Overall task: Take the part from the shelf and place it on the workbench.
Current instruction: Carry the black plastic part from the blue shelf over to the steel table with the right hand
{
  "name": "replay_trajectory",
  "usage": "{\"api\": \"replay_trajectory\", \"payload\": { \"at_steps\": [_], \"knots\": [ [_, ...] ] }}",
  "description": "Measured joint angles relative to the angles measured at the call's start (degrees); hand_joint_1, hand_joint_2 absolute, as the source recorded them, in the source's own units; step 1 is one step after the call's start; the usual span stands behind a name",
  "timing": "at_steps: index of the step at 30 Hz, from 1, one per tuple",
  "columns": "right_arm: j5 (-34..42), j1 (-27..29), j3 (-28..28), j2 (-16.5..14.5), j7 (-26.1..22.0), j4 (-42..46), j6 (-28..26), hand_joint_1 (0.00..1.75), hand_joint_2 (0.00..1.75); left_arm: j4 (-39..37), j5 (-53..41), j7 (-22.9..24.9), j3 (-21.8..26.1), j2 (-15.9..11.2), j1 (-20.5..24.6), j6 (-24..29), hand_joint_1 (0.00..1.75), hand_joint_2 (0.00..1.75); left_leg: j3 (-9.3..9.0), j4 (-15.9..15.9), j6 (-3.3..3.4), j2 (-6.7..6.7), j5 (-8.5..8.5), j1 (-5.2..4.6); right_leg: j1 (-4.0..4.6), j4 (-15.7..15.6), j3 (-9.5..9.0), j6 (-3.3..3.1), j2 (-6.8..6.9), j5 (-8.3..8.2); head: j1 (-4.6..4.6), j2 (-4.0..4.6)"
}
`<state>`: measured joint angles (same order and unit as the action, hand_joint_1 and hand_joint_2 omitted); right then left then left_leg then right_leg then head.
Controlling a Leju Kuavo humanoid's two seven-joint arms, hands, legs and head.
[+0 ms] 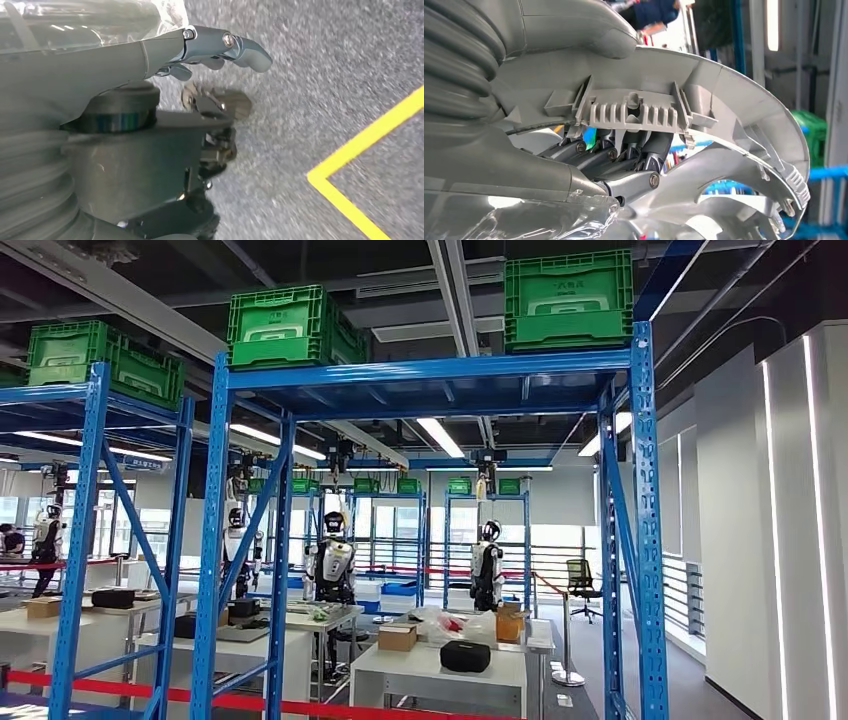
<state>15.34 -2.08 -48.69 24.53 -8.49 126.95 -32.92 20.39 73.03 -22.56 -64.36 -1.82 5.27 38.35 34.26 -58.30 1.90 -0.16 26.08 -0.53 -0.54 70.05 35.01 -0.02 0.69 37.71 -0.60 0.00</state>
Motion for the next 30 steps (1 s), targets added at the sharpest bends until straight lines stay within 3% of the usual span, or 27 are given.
{"api": "replay_trajectory", "payload": {
  "at_steps": [1,2,3,4,6,8,10,11,13,15,17,18,19,20,22,23,25,26,28,30],
  "knots": [
    [0.0,0.1,0.0,0.0,0.0,0.0,0.0,1.75,1.75,0.0,0.0,0.0,0.0,0.1,0.0,0.0,0.0,1.75,0.0,0.0,0.01,0.8,0.0,0.01,-0.02,3.0,1.78,0.1,-0.3,0.76,-0.23,0.0],
    [0.0,0.1,0.0,0.1,0.1,0.0,0.0,1.75,1.75,0.0,0.0,0.0,0.0,0.1,0.0,0.0,0.0,1.75,-0.06,0.0,0.01,1.58,0.01,0.02,-0.04,4.4,2.83,0.17,-0.37,0.43,-0.49,0.0],
    [0.0,0.1,0.0,0.1,0.1,0.0,0.0,1.75,1.75,0.0,0.0,0.0,0.0,0.2,0.0,0.0,0.0,1.75,-0.15,0.0,-0.01,2.37,0.02,0.02,-0.07,3.6,2.89,0.18,-0.42,-1.03,-0.69,0.0],
    [0.0,0.1,0.0,0.1,0.1,0.0,0.0,1.75,1.75,0.0,0.0,0.0,-0.1,0.2,-0.1,0.0,0.0,1.75,-0.29,-0.1,-0.06,3.18,0.05,0.02,-0.12,0.8,1.96,0.13,-0.74,-3.38,-0.84,0.0],
    [0.0,0.1,-0.1,0.2,0.1,0.0,0.0,1.75,1.75,0.0,0.0,0.0,-0.1,0.2,0.0,0.0,0.0,1.75,-0.34,-0.2,-0.35,4.69,0.11,-0.04,-0.36,-6.5,-0.88,-0.22,-3.31,-7.43,-0.92,0.0],
    [0.0,0.1,-0.1,0.2,0.2,0.0,0.0,1.75,1.75,0.0,0.1,0.0,-0.1,0.3,0.1,0.1,0.0,1.75,0.07,-0.4,-0.99,6.0,0.0,0.11,-0.48,-10.4,-2.34,-0.62,-5.56,-8.52,-0.67,0.0],
    [0.0,0.1,-0.1,0.2,0.3,0.0,0.1,1.75,1.75,0.0,0.1,0.0,-0.1,0.3,0.0,0.1,0.0,1.75,0.43,-0.2,-1.77,7.37,-0.29,0.4,-0.42,-10.9,-2.57,-1.13,-4.89,-8.47,-0.58,0.0],
    [0.0,0.0,-0.1,0.2,0.3,0.0,0.1,1.75,1.75,0.0,0.1,0.0,-0.2,0.3,-0.1,0.1,0.0,1.75,0.53,-0.4,-2.1,7.25,-0.22,0.4,-0.47,-11.3,-2.81,-1.47,-4.14,-8.59,-0.57,-0.01],
    [0.0,0.0,-0.1,0.2,0.3,0.0,0.2,1.75,1.75,0.0,0.2,0.0,-0.2,0.2,-0.2,0.1,0.0,1.75,1.65,-2.9,-2.77,4.8,1.36,0.34,-0.69,-11.9,-3.45,-2.04,-2.52,-8.77,-0.48,-0.01],
    [0.0,0.0,-0.1,0.2,0.3,0.0,0.2,1.75,1.75,0.0,0.2,0.0,-0.3,0.2,-0.1,0.1,0.0,1.75,4.84,-9.6,-3.39,1.78,4.7,0.62,-0.62,-12.1,-3.91,-2.28,-0.79,-8.55,-0.29,0.0],
    [0.0,0.1,-0.1,0.2,0.4,0.0,0.2,1.75,1.75,0.0,0.2,0.0,-0.3,0.2,0.0,0.1,0.0,1.75,7.51,-15.1,-3.76,0.97,6.35,1.01,-0.59,-12.1,-4.18,-2.25,0.96,-8.21,-0.1,0.0],
    [0.0,0.1,-0.2,0.2,0.5,0.0,0.2,1.75,1.75,0.0,0.2,0.0,-0.4,0.2,-0.1,0.1,0.0,1.75,7.43,-15.0,-3.82,0.82,5.64,1.12,-0.59,-12.0,-4.34,-2.18,1.73,-8.04,0.0,0.0],
    [0.1,0.1,-0.2,0.2,0.6,0.0,0.2,1.75,1.75,0.0,0.2,0.0,-0.4,0.2,-0.1,0.1,0.0,1.75,6.14,-12.6,-3.76,0.51,3.99,1.17,-0.6,-12.0,-4.59,-2.03,2.47,-7.84,0.11,0.0],
    [0.1,0.1,-0.3,0.2,0.7,0.0,0.2,1.75,1.75,0.0,0.2,0.0,-0.4,0.2,-0.2,0.1,0.0,1.75,4.06,-8.7,-3.57,-0.47,2.04,1.11,-0.58,-12.0,-4.9,-1.85,3.18,-7.6,0.21,0.0],
    [0.1,0.1,-0.3,0.2,0.8,0.0,0.2,1.75,1.75,0.0,0.2,0.0,-0.4,0.1,-0.1,0.1,0.0,1.75,0.6,-2.1,-2.84,-3.2,-0.05,0.48,-0.3,-12.0,-5.44,-1.27,4.45,-7.07,0.4,0.0],
    [0.0,0.0,-0.3,0.2,0.8,0.0,0.2,1.75,1.75,0.0,0.2,0.0,-0.4,0.1,0.0,0.1,0.0,1.75,-0.07,-0.7,-2.42,-4.08,-0.15,0.16,-0.16,-12.0,-5.63,-0.96,5.0,-6.86,0.45,0.0],
    [0.1,-0.1,-0.3,0.2,0.8,0.0,0.2,1.75,1.75,0.0,0.2,0.0,-0.4,0.1,-0.1,0.1,0.0,1.75,0.01,-0.3,-1.68,-3.35,0.1,-0.1,-0.08,-12.3,-6.03,-0.31,6.15,-6.59,0.43,0.0],
    [0.1,-0.1,-0.3,0.2,0.8,0.0,0.2,1.75,1.75,0.0,0.2,0.0,-0.4,0.1,-0.2,0.1,0.0,1.75,-0.05,-0.1,-1.37,-2.67,0.05,0.0,-0.16,-12.3,-6.23,0.03,6.0,-6.31,0.41,0.0],
    [0.1,-0.1,-0.3,0.2,0.8,0.0,0.2,1.75,1.75,0.0,0.2,0.0,-0.4,0.1,-0.2,0.1,0.0,1.75,-0.24,0.4,-0.73,-1.34,-0.14,0.3,-0.33,-9.8,-5.28,0.51,3.51,-4.46,0.22,0.0],
    [0.0,-0.1,-0.3,0.3,0.8,0.0,0.2,1.75,1.75,0.0,0.2,0.0,-0.4,0.2,-0.1,0.1,0.0,1.75,-0.31,0.5,-0.3,-0.04,-0.16,0.39,-0.39,-3.0,-1.76,0.57,0.44,-1.18,-0.11,0.0]
  ]
}}
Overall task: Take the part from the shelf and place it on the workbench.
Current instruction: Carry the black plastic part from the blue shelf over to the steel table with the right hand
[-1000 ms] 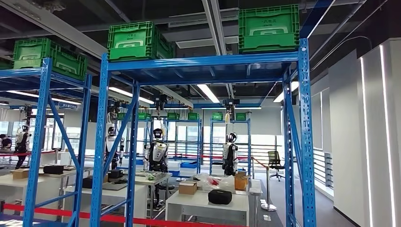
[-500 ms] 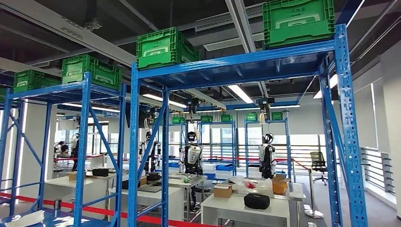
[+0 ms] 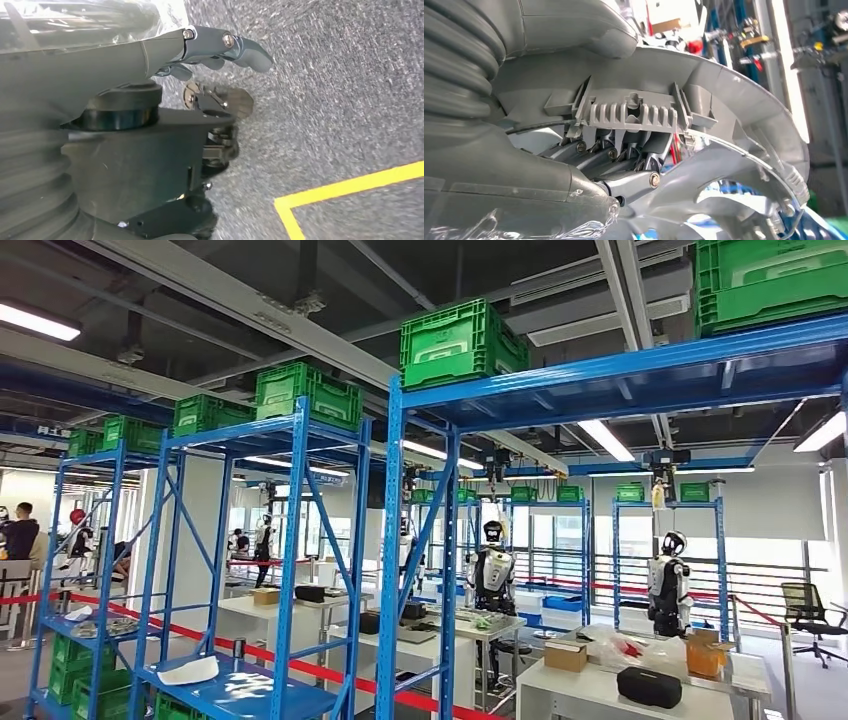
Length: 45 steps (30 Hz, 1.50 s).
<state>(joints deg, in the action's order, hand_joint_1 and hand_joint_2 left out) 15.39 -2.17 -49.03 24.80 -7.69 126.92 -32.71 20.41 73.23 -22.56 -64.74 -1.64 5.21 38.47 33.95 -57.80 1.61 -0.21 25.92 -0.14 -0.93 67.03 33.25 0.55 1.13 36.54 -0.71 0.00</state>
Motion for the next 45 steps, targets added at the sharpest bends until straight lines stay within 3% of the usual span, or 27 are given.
{"api": "replay_trajectory", "payload": {
  "at_steps": [2,3,5,7,9,11,13,15,17,18,19,21,22,24,26,27,29,30,32,34,36,38,40,42,43,45],
  "knots": [
    [0.0,0.1,0.0,0.0,0.0,0.0,0.0,1.75,1.75,0.0,0.0,0.0,0.0,0.0,0.0,0.0,0.0,1.75,-0.07,-0.1,0.2,1.53,0.12,-0.12,0.08,6.1,3.76,-0.12,-0.78,1.47,-0.29,0.0],
    [0.0,0.2,0.0,0.0,0.1,0.0,0.0,1.75,1.75,0.0,0.0,0.0,0.0,0.0,0.0,0.0,0.0,1.75,-0.16,-0.1,0.24,2.38,0.2,-0.19,0.12,6.5,4.53,-0.25,-0.88,0.51,-0.4,0.0],
    [0.0,0.2,-0.1,0.0,0.1,0.0,0.0,1.75,1.75,0.0,0.1,0.0,0.0,0.0,0.0,0.0,0.0,1.75,-0.45,-0.3,0.18,4.11,0.42,-0.29,0.14,1.1,3.15,-0.7,-1.88,-4.35,-0.56,0.0],
    [0.0,0.2,-0.1,0.1,0.1,0.0,0.0,1.75,1.75,0.0,0.1,0.0,0.0,0.1,0.1,0.0,0.0,1.75,-0.48,-0.6,-0.11,5.61,0.6,-0.26,0.01,-5.5,0.73,-1.33,-4.87,-7.91,-0.43,0.0],
    [0.1,0.2,-0.1,0.1,0.2,0.0,0.0,1.75,1.75,0.0,0.2,0.0,0.0,0.3,0.1,0.0,0.0,1.75,0.0,-0.6,-0.76,6.92,0.49,0.02,0.06,-8.0,-0.19,-1.6,-6.42,-8.17,-0.22,-0.01],
    [0.1,0.0,-0.1,0.1,0.2,0.0,0.0,1.75,1.75,0.0,0.3,0.0,0.0,0.3,0.0,0.0,0.0,1.75,0.32,-0.6,-1.52,7.91,0.37,0.29,0.12,-8.8,-0.6,-1.77,-5.22,-8.2,-0.32,-0.01],
    [0.1,0.0,-0.1,0.1,0.2,0.0,0.0,1.75,1.75,0.0,0.3,0.0,-0.1,0.3,-0.2,0.0,0.0,1.75,0.96,-2.2,-2.17,6.03,1.46,0.16,-0.11,-9.7,-1.44,-2.21,-3.67,-8.35,-0.27,-0.01],
    [0.1,0.0,-0.1,0.1,0.2,0.0,0.0,1.75,1.75,0.1,0.4,0.0,-0.1,0.2,-0.1,0.0,0.0,1.75,3.71,-8.1,-2.83,2.66,4.41,0.21,-0.16,-10.1,-2.25,-2.51,-1.87,-8.12,0.0,-0.01],
    [0.1,0.0,-0.1,0.1,0.2,0.0,0.0,1.75,1.75,0.1,0.4,0.0,-0.1,0.2,0.0,0.0,0.0,1.75,7.0,-14.6,-3.37,1.31,6.6,0.64,-0.12,-10.0,-2.74,-2.54,-0.06,-7.68,0.24,0.0],
    [0.1,0.0,-0.1,0.1,0.2,0.0,0.0,1.75,1.75,0.1,0.4,0.0,-0.1,0.2,-0.1,0.0,0.0,1.75,7.57,-15.6,-3.56,1.08,6.35,0.84,-0.13,-10.0,-2.95,-2.46,0.76,-7.45,0.37,0.0],
    [0.1,0.0,-0.2,0.1,0.3,0.0,0.0,1.75,1.75,0.1,0.5,0.0,-0.1,0.2,-0.2,0.0,0.0,1.75,6.99,-14.3,-3.67,0.83,5.07,0.99,-0.16,-9.9,-3.19,-2.33,1.54,-7.21,0.49,0.0],
    [0.2,0.0,-0.2,0.1,0.3,0.0,0.0,1.75,1.75,0.1,0.6,0.0,-0.1,0.2,-0.2,0.0,0.0,1.75,3.29,-7.2,-3.63,-0.89,1.5,0.98,-0.18,-9.7,-3.79,-1.88,2.98,-6.56,0.74,0.0],
    [0.2,0.0,-0.2,0.1,0.3,0.0,0.0,1.75,1.75,0.1,0.7,0.0,-0.1,0.2,-0.2,0.0,0.0,1.75,1.61,-3.9,-3.27,-1.85,0.38,0.79,-0.08,-9.6,-4.05,-1.54,3.64,-6.2,0.85,0.0],
    [0.2,-0.1,-0.2,0.1,0.3,0.0,0.0,1.75,1.75,0.1,0.8,0.0,-0.1,0.2,-0.1,0.0,0.0,1.75,0.35,-1.2,-2.28,-2.81,0.14,0.3,0.13,-9.5,-4.36,-0.86,4.64,-5.7,0.92,0.0],
    [0.2,-0.2,-0.2,0.1,0.3,0.0,0.0,1.75,1.75,0.1,0.8,0.0,-0.1,0.1,-0.2,0.0,0.0,1.75,0.53,-1.0,-1.32,-1.65,0.12,0.17,0.1,-9.7,-4.65,-0.19,5.45,-5.45,0.8,-0.01],
    [0.2,-0.2,-0.1,0.1,0.3,0.0,0.0,1.75,1.75,0.1,0.8,0.0,-0.1,0.1,-0.2,0.0,0.0,1.75,0.48,-0.8,-1.0,-1.1,0.06,0.22,-0.01,-9.5,-4.75,0.14,5.03,-5.05,0.76,-0.01],
    [0.2,-0.3,-0.1,0.1,0.3,0.0,0.0,1.75,1.75,0.1,0.8,0.0,-0.1,0.1,-0.3,0.0,0.0,1.75,0.25,-0.4,-0.36,-0.06,-0.09,0.42,-0.21,-6.1,-3.33,0.5,2.31,-2.73,0.51,-0.01],
    [0.2,-0.4,-0.1,0.1,0.3,0.0,0.1,1.75,1.75,0.1,0.8,0.0,-0.1,0.1,-0.2,0.0,0.0,1.75,0.24,-0.4,-0.16,0.44,-0.08,0.38,-0.25,-2.5,-1.59,0.47,0.64,-0.99,0.39,-0.01],
    [0.2,-0.3,-0.1,0.2,0.3,0.0,0.1,1.75,1.75,0.1,0.8,0.0,-0.1,0.2,-0.2,-0.1,0.0,1.75,0.24,-0.4,0.13,1.69,-0.02,0.19,-0.24,5.0,2.65,0.3,-0.74,1.59,0.18,-0.01],
    [0.2,-0.3,-0.1,0.2,0.4,0.0,0.1,1.75,1.75,0.1,0.9,0.0,-0.1,0.2,-0.2,-0.1,0.0,1.75,0.14,-0.4,0.2,3.17,0.01,0.01,-0.22,6.9,4.47,0.06,-0.96,0.43,0.09,0.0],
    [0.3,-0.3,-0.2,0.2,0.4,0.0,0.2,1.75,1.75,0.1,1.0,0.0,-0.1,0.2,-0.2,-0.1,0.0,1.75,-0.02,-0.4,0.16,4.49,0.04,-0.04,-0.21,2.7,3.27,-0.26,-1.35,-3.2,0.06,0.0],
    [0.3,-0.4,-0.2,0.2,0.4,0.0,0.2,1.75,1.75,0.1,1.0,0.0,-0.1,0.2,-0.2,0.0,0.0,1.75,-0.1,-0.5,-0.04,5.75,0.09,-0.07,-0.24,-3.7,0.88,-0.7,-3.56,-6.67,0.11,0.0],
    [0.3,-0.5,-0.1,0.2,0.4,0.0,0.2,1.75,1.75,0.1,1.1,0.0,-0.1,0.4,-0.1,0.0,0.0,1.75,0.22,-0.7,-0.57,7.12,0.02,0.03,-0.25,-8.1,-0.77,-0.89,-5.56,-7.9,0.28,0.0],
    [0.4,-0.6,-0.1,0.2,0.4,0.0,0.3,1.75,1.75,0.1,1.2,0.0,-0.1,0.5,-0.1,0.0,0.0,1.75,0.65,-0.6,-1.38,8.42,-0.2,0.3,-0.14,-9.0,-1.23,-1.09,-5.04,-7.67,0.35,0.0],
    [0.5,-0.7,-0.1,0.2,0.5,0.0,0.4,1.75,1.75,0.1,1.3,0.0,-0.1,0.5,-0.1,0.0,0.0,1.75,0.75,-0.7,-1.7,8.14,-0.14,0.35,-0.13,-9.3,-1.48,-1.37,-4.3,-7.8,0.4,0.0],
    [0.6,-0.9,-0.1,0.2,0.5,0.0,0.5,1.75,1.75,0.1,1.5,0.0,-0.1,0.5,-0.1,-0.1,0.0,1.75,1.75,-3.2,-2.21,5.28,1.55,0.22,-0.24,-10.0,-2.2,-2.03,-2.7,-7.95,0.54,0.0]
  ]
}}
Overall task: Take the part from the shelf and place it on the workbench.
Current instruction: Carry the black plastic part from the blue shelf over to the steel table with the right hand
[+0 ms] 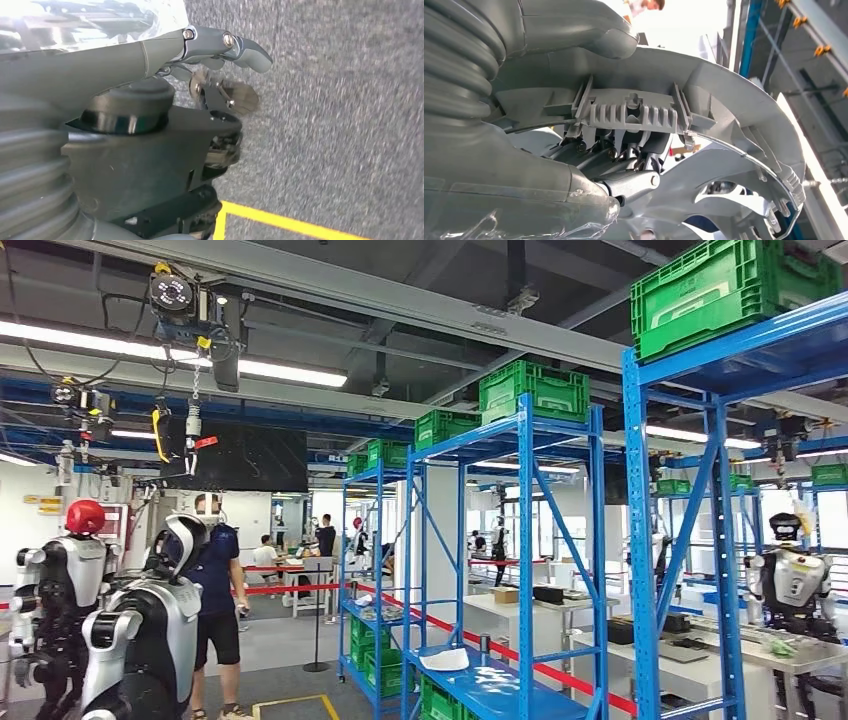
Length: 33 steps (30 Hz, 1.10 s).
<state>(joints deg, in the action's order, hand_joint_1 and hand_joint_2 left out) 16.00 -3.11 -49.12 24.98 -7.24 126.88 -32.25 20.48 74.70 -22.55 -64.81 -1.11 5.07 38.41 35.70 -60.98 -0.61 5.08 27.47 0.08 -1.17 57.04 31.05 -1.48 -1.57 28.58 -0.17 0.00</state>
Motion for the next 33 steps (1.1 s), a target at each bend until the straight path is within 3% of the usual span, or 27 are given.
{"api": "replay_trajectory", "payload": {
  "at_steps": [2,4,5,7,9,11,13,15,17,19,20,21,22,24,26,28,30,32,33],
  "knots": [
    [0.1,-0.1,0.0,0.0,0.0,0.0,0.1,1.75,1.75,0.0,0.1,0.0,0.0,0.0,0.1,-0.1,0.0,1.75,3.11,-6.8,-0.5,-3.3,3.57,0.12,0.12,-0.2,-0.54,-0.36,1.72,0.22,0.25,0.0],
    [0.2,-0.1,0.0,0.0,0.1,0.0,0.3,1.75,1.75,0.0,0.2,0.1,0.0,0.0,0.1,-0.1,0.0,1.75,6.16,-13.2,-0.97,-4.12,5.79,0.46,0.21,-0.1,-0.82,-0.39,3.48,0.53,0.41,0.0],
    [0.4,-0.1,0.0,0.0,0.2,0.0,0.4,1.75,1.75,0.0,0.2,0.1,0.0,0.0,0.1,-0.2,0.0,1.75,6.4,-13.7,-1.11,-4.22,5.39,0.61,0.2,-0.1,-0.95,-0.31,4.32,0.69,0.49,0.0],
    [0.5,-0.1,0.0,0.0,0.4,0.0,0.7,1.75,1.75,0.0,0.3,0.2,0.0,0.0,0.1,-0.2,0.0,1.75,3.41,-8.2,-1.15,-5.17,1.82,0.76,0.18,-0.1,-1.46,0.04,5.86,1.14,0.65,0.0],
    [0.5,-0.2,0.1,0.0,0.5,0.0,1.0,1.75,1.75,0.0,0.4,0.3,0.0,0.0,0.2,-0.3,0.0,1.75,-0.61,-0.8,-0.65,-7.9,-0.81,0.36,0.42,0.1,-2.0,0.65,7.2,1.78,0.76,0.0],
    [0.5,-0.4,0.1,0.0,0.6,0.0,1.3,1.75,1.75,0.0,0.4,0.6,0.0,0.0,0.4,-0.5,0.0,1.75,-1.75,1.9,0.31,-9.21,-0.87,-0.2,0.69,0.2,-2.29,1.28,8.35,2.23,0.7,0.0],
    [0.6,-0.7,0.2,-0.1,0.6,0.0,1.7,1.75,1.75,0.0,0.5,0.8,0.0,-0.1,0.3,-0.7,0.0,1.75,-1.48,2.1,1.25,-7.99,-0.87,-0.27,0.65,0.2,-2.53,1.86,9.31,2.59,0.49,-0.01],
    [0.7,-0.9,0.2,-0.1,0.7,0.0,1.9,1.75,1.75,0.0,0.5,0.9,0.0,-0.1,0.3,-0.7,0.0,1.75,-1.52,2.3,1.93,-6.68,-1.0,-0.05,0.45,2.2,-1.77,2.33,7.14,4.22,0.28,-0.01],
    [0.7,-0.9,0.3,-0.1,0.7,-0.1,2.0,1.75,1.75,0.0,0.5,0.9,0.0,-0.1,0.5,-0.8,0.0,1.75,-1.56,2.4,2.38,-5.34,-1.06,0.03,0.35,8.5,1.45,2.39,3.39,7.42,0.04,0.0],
    [0.9,-0.8,0.3,-0.1,0.7,-0.2,2.1,1.75,1.75,0.0,0.5,0.9,0.0,-0.1,0.7,-0.8,0.0,1.75,-1.63,2.4,2.58,-3.81,-1.04,-0.12,0.4,15.7,5.53,2.19,2.06,9.52,-0.13,0.0],
    [0.9,-0.8,0.3,-0.1,0.7,-0.2,2.1,1.75,1.75,0.0,0.5,0.9,0.0,-0.1,0.8,-0.8,0.0,1.75,-1.73,2.4,2.61,-2.94,-1.02,-0.19,0.44,17.0,6.66,2.03,1.91,9.05,-0.15,0.0],
    [1.0,-0.8,0.3,-0.1,0.7,-0.3,2.1,1.75,1.75,0.0,0.6,1.0,0.0,-0.1,0.7,-0.8,0.0,1.75,-1.87,2.4,2.62,-2.07,-1.0,-0.23,0.46,16.1,6.79,1.84,1.73,7.47,-0.19,0.0],
    [1.0,-0.8,0.3,-0.1,0.7,-0.3,2.1,1.75,1.75,0.0,0.6,1.0,0.0,-0.1,0.7,-0.9,0.0,1.75,-2.04,2.4,2.61,-1.17,-0.97,-0.25,0.48,13.2,5.92,1.6,1.27,5.04,-0.2,0.0],
    [1.0,-0.8,0.3,-0.1,0.7,-0.3,2.2,1.75,1.75,0.0,0.7,1.2,0.0,0.0,0.8,-1.0,0.0,1.75,-2.11,2.3,2.35,0.49,-0.89,-0.26,0.35,5.6,3.18,1.18,-1.51,0.9,-0.15,0.0],
    [1.0,-0.9,0.4,-0.1,0.8,-0.3,2.3,1.75,1.75,0.0,0.7,1.3,0.0,0.0,0.8,-1.0,0.0,1.75,-1.73,2.2,1.72,1.88,-0.98,-0.12,0.34,1.7,1.78,1.0,-3.48,-0.21,-0.01,0.0],
    [1.0,-0.9,0.4,-0.1,0.8,-0.3,2.4,1.75,1.75,0.0,0.8,1.6,0.0,-0.1,0.6,-1.1,0.0,1.75,-1.41,2.3,0.91,3.05,-1.21,0.16,0.45,1.2,1.55,0.65,-2.56,-0.21,0.01,0.0],
    [1.0,-1.0,0.4,-0.2,0.8,-0.3,2.4,1.75,1.75,0.0,1.1,1.8,0.0,-0.1,0.4,-1.3,0.0,1.75,-0.94,1.3,0.34,1.04,-0.3,0.06,0.38,0.5,1.07,0.02,-1.04,-0.5,0.09,0.0],
    [1.0,-1.1,0.4,-0.3,0.7,-0.3,2.5,1.75,1.75,0.0,1.6,1.9,-0.1,-0.1,0.4,-1.7,0.0,1.75,1.3,-3.9,-0.08,-2.68,2.84,-0.03,0.42,0.1,0.62,-0.43,0.7,-0.53,0.29,0.0],
    [1.1,-1.1,0.4,-0.3,0.7,-0.3,2.5,1.75,1.75,0.0,1.7,2.0,-0.1,-0.1,0.5,-1.9,0.0,1.75,3.03,-7.7,-0.31,-3.61,4.65,0.07,0.5,0.1,0.53,-0.55,1.61,-0.43,0.36,0.0]
  ]
}}
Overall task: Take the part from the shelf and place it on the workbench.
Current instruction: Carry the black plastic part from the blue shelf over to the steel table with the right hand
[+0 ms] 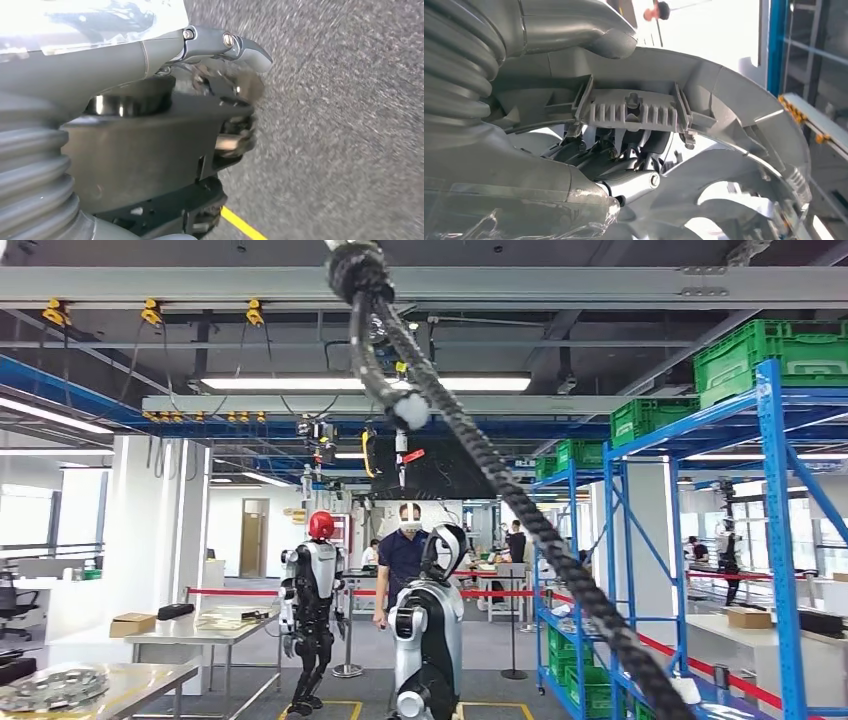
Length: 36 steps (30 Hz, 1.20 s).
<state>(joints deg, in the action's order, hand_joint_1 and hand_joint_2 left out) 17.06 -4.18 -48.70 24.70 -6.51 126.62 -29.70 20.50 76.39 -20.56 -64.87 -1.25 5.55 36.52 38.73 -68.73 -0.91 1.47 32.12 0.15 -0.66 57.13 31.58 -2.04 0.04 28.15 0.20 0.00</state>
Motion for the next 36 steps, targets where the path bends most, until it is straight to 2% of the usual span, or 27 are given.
{"api": "replay_trajectory", "payload": {
  "at_steps": [1,2,3,4,6,8,9,10,11,13,14,15,16,17,18,19,20,22,24,26,28,30,32,33,34,35,36],
  "knots": [
    [0.0,0.0,0.0,0.0,0.0,0.0,0.0,1.75,1.75,0.0,0.1,0.0,0.0,0.0,0.0,-0.1,0.0,1.75,1.51,-3.3,-0.19,-0.37,1.23,0.12,0.06,0.0,-0.05,-0.07,0.91,0.12,0.09,0.0],
    [0.1,0.0,0.0,0.0,0.0,0.0,0.1,1.75,1.75,0.0,0.1,0.1,0.0,0.0,0.0,-0.1,0.0,1.75,2.28,-5.0,-0.31,-0.51,1.49,0.21,0.1,0.1,-0.09,-0.07,1.79,0.25,0.16,0.0],
    [0.2,0.0,0.0,0.0,0.1,0.0,0.1,1.75,1.75,0.0,0.2,0.1,0.0,0.0,-0.1,-0.2,0.0,1.75,2.01,-4.6,-0.37,-0.62,0.68,0.26,0.12,0.2,-0.15,-0.02,2.6,0.39,0.23,0.0],
    [0.3,0.0,-0.1,0.0,0.1,0.0,0.2,1.75,1.75,0.0,0.3,0.2,0.0,0.0,-0.2,-0.2,0.0,1.75,0.59,-2.0,-0.31,-0.92,-1.0,0.27,0.13,0.2,-0.28,0.07,3.36,0.57,0.29,0.0],
    [0.3,0.0,0.0,-0.1,0.1,0.0,0.3,1.75,1.75,0.0,0.6,0.2,0.0,-0.1,-0.2,-0.3,0.0,1.75,-3.54,5.7,0.18,-3.14,-4.16,-0.12,0.29,0.5,-0.69,0.44,4.79,1.04,0.37,0.0],
    [0.3,-0.1,0.0,-0.1,0.1,0.0,0.3,1.75,1.75,0.0,0.8,0.3,0.0,-0.1,-0.1,-0.5,0.0,1.75,-5.64,9.9,1.04,-5.01,-4.99,-0.7,0.49,0.6,-0.97,1.02,5.94,1.43,0.34,0.0],
    [0.3,-0.1,0.0,-0.1,0.1,0.0,0.3,1.75,1.75,0.0,0.8,0.3,0.0,-0.1,-0.2,-0.6,0.0,1.75,-5.63,10.1,1.45,-5.05,-4.78,-0.97,0.54,0.6,-1.06,1.31,6.49,1.54,0.29,0.0],
    [0.3,-0.3,0.0,-0.2,0.1,0.0,0.3,1.75,1.75,0.0,0.8,0.3,0.0,-0.1,-0.3,-0.7,0.0,1.75,-5.58,10.3,1.84,-4.4,-4.86,-0.97,0.48,0.5,-1.22,1.6,7.02,1.63,0.26,0.0],
    [0.3,-0.4,0.0,-0.2,0.1,0.0,0.4,1.75,1.75,0.0,0.8,0.3,0.0,-0.2,-0.4,-0.8,0.0,1.75,-5.64,10.5,2.16,-3.81,-4.99,-0.88,0.37,0.7,-1.33,1.91,6.73,1.9,0.24,0.0],
    [0.3,-0.5,0.0,-0.2,0.1,0.0,0.4,1.75,1.75,0.0,0.9,0.4,0.0,-0.1,-0.6,-1.0,0.0,1.75,-5.82,11.0,2.8,-2.65,-5.34,-0.54,0.1,3.3,-0.32,2.5,3.84,3.83,0.04,0.0],
    [0.3,-0.5,0.0,-0.2,0.1,0.0,0.5,1.75,1.75,0.0,1.0,0.4,0.0,-0.1,-0.5,-1.2,0.0,1.75,-5.83,11.1,3.0,-2.08,-5.46,-0.4,-0.03,6.3,1.1,2.7,1.94,5.5,-0.1,0.0],
    [0.3,-0.5,0.0,-0.2,0.1,0.0,0.5,1.75,1.75,0.0,1.0,0.5,0.0,0.0,-0.5,-1.3,0.0,1.75,-5.78,11.1,3.12,-1.42,-5.51,-0.36,-0.1,10.2,3.04,2.82,0.8,7.31,-0.25,0.0],
    [0.3,-0.5,0.0,-0.2,0.1,-0.1,0.6,1.75,1.75,0.0,1.1,0.5,0.0,0.0,-0.4,-1.3,0.0,1.75,-5.75,11.1,3.16,-0.71,-5.52,-0.37,-0.11,13.8,4.9,2.9,0.41,8.61,-0.33,0.0],
    [0.4,-0.4,0.0,-0.2,0.1,-0.1,0.7,1.75,1.75,0.0,1.1,0.6,0.0,0.1,-0.4,-1.4,0.0,1.75,-5.75,11.1,3.16,0.05,-5.52,-0.37,-0.11,16.0,6.21,2.95,0.3,8.93,-0.37,0.0],
    [0.4,-0.4,0.0,-0.2,0.1,-0.1,0.7,1.75,1.75,0.0,1.1,0.7,0.0,0.1,-0.5,-1.4,0.0,1.75,-5.77,11.0,3.15,0.84,-5.51,-0.36,-0.13,16.3,6.62,2.95,0.26,8.11,-0.41,0.0],
    [0.4,-0.4,0.0,-0.2,0.1,-0.2,0.8,1.75,1.75,0.0,1.2,0.7,0.0,0.1,-0.5,-1.4,0.0,1.75,-5.8,10.9,3.12,1.65,-5.5,-0.34,-0.18,14.2,5.92,2.9,0.06,6.22,-0.45,0.0],
    [0.5,-0.4,0.0,-0.2,0.1,-0.2,0.8,1.75,1.75,0.0,1.2,0.7,0.0,0.1,-0.5,-1.5,0.0,1.75,-5.81,10.8,3.03,2.48,-5.46,-0.31,-0.27,10.6,4.45,2.82,-0.59,3.82,-0.48,0.0],
    [0.5,-0.4,0.0,-0.2,0.1,-0.2,0.9,1.75,1.75,0.0,1.3,0.7,0.0,0.1,-0.4,-1.5,0.0,1.75,-5.56,10.4,2.59,4.02,-5.38,-0.36,-0.51,3.6,1.53,2.59,-3.19,0.9,-0.4,0.0],
    [0.5,-0.4,0.0,-0.3,0.1,-0.2,1.0,1.75,1.75,0.0,1.3,0.7,0.1,0.1,-0.4,-1.3,0.0,1.75,-5.05,10.2,1.82,5.34,-5.53,-0.24,-0.49,1.2,0.55,2.26,-4.4,0.71,-0.26,-0.01],
    [0.6,-0.5,0.0,-0.3,0.1,-0.2,1.2,1.75,1.75,0.0,1.5,0.7,0.1,0.1,-0.5,-1.1,0.0,1.75,-4.73,10.3,1.09,6.01,-5.65,-0.01,-0.4,0.9,0.39,1.64,-3.11,0.57,-0.31,-0.01],
    [0.7,-0.6,0.0,-0.4,0.1,-0.2,1.4,1.75,1.75,0.0,1.7,0.8,0.1,0.1,-0.5,-1.0,0.0,1.75,-3.94,8.4,0.57,3.54,-4.2,-0.11,-0.49,0.3,0.0,0.91,-1.6,0.35,-0.19,0.0],
    [0.7,-0.6,0.0,-0.4,0.1,-0.2,1.4,1.75,1.75,0.0,1.8,0.8,0.1,0.0,-0.4,-1.0,0.0,1.75,-1.25,2.2,0.14,0.27,-0.71,-0.1,-0.41,0.1,-0.28,0.45,0.06,0.41,0.07,0.0],
    [0.7,-0.6,0.0,-0.5,0.1,-0.2,1.5,1.75,1.75,0.0,1.8,0.8,0.1,0.1,-0.3,-1.0,0.0,1.75,1.65,-4.3,-0.19,-0.56,1.79,0.1,-0.27,0.2,-0.37,0.28,1.79,0.63,0.21,0.0],
    [0.7,-0.6,0.0,-0.5,0.1,-0.2,1.5,1.75,1.75,0.0,1.8,0.8,0.1,0.1,-0.3,-1.0,0.0,1.75,1.96,-5.2,-0.27,-0.67,1.57,0.16,-0.23,0.2,-0.44,0.29,2.62,0.76,0.28,0.0],
    [0.7,-0.6,0.0,-0.5,0.1,-0.2,1.5,1.75,1.75,0.0,1.8,0.8,0.1,0.1,-0.3,-1.0,0.0,1.75,1.14,-3.8,-0.27,-0.85,0.32,0.19,-0.21,0.3,-0.57,0.36,3.36,0.92,0.33,0.0],
    [0.8,-0.6,0.0,-0.5,0.1,-0.2,1.5,1.75,1.75,0.0,1.8,0.8,0.1,0.0,-0.3,-1.0,0.0,1.75,-0.66,-0.5,-0.14,-1.41,-1.62,0.17,-0.2,0.3,-0.78,0.49,4.05,1.13,0.38,0.0],
    [0.8,-0.6,0.0,-0.5,0.1,-0.2,1.6,1.75,1.75,0.0,1.9,0.8,0.1,0.0,-0.4,-1.0,0.0,1.75,-2.77,3.3,0.09,-2.74,-3.21,-0.02,-0.12,0.4,-1.04,0.68,4.73,1.39,0.42,0.0]
  ]
}}
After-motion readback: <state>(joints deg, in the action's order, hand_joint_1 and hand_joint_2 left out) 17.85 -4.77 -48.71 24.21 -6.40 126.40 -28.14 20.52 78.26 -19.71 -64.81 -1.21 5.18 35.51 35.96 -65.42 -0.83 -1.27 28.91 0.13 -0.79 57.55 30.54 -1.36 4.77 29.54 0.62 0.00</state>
